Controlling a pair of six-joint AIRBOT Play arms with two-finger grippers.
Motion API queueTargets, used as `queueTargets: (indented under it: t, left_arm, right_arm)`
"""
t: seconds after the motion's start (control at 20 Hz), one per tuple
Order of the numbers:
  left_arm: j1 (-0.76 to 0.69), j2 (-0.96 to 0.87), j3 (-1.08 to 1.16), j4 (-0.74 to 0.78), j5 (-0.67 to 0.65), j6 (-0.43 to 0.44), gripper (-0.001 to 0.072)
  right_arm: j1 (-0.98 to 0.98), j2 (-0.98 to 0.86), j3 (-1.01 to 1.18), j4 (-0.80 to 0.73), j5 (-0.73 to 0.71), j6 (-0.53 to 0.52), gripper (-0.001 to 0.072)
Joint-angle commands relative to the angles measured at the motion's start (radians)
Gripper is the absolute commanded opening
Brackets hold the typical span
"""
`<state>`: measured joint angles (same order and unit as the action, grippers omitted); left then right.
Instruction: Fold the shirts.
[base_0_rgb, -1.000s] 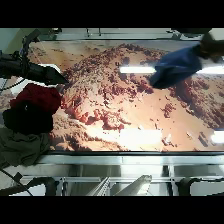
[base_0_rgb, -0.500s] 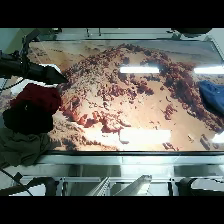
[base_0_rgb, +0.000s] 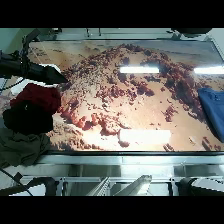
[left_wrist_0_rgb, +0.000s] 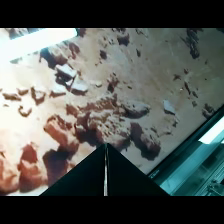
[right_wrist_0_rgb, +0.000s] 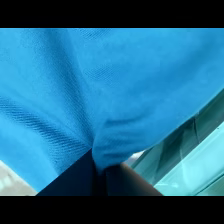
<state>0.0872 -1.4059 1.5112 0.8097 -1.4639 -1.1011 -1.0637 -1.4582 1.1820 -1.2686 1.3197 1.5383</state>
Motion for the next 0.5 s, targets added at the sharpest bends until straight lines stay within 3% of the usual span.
queueTargets:
  t: [0.0,0.25,0.3,0.35,0.4,0.45]
  left_arm:
    - [0.0,0.0,0.0,0.001,-0.004,0.001,0.0013]
    - [0.0,0.0,0.0,0.001,-0.004,0.001,0.0013]
    - [0.0,0.0,0.0,0.001,-0.003,0.001,0.0013]
    - [0.0,0.0,0.0,0.001,-0.002,0.001,0.0012]
    - [0.0,0.0,0.0,0.001,-0.002,0.001,0.0012]
    - [0.0,0.0,0.001,0.001,-0.002,0.001,0.0011]
  right_arm:
    - [-0.007,0.003,-0.018,-0.004,-0.003,-0.048,0.0017]
    - [-0.007,0.003,-0.018,-0.004,-0.006,-0.05,0.0026]
    - [-0.007,0.003,-0.018,-0.005,0.001,-0.05,0.0149]
    - [-0.007,0.003,-0.017,-0.008,0.024,-0.05,0.0474]
    - [-0.007,0.003,-0.013,-0.016,0.051,-0.05,0.0669]
    - [-0.007,0.004,-0.002,-0.027,0.079,-0.05,0.065]
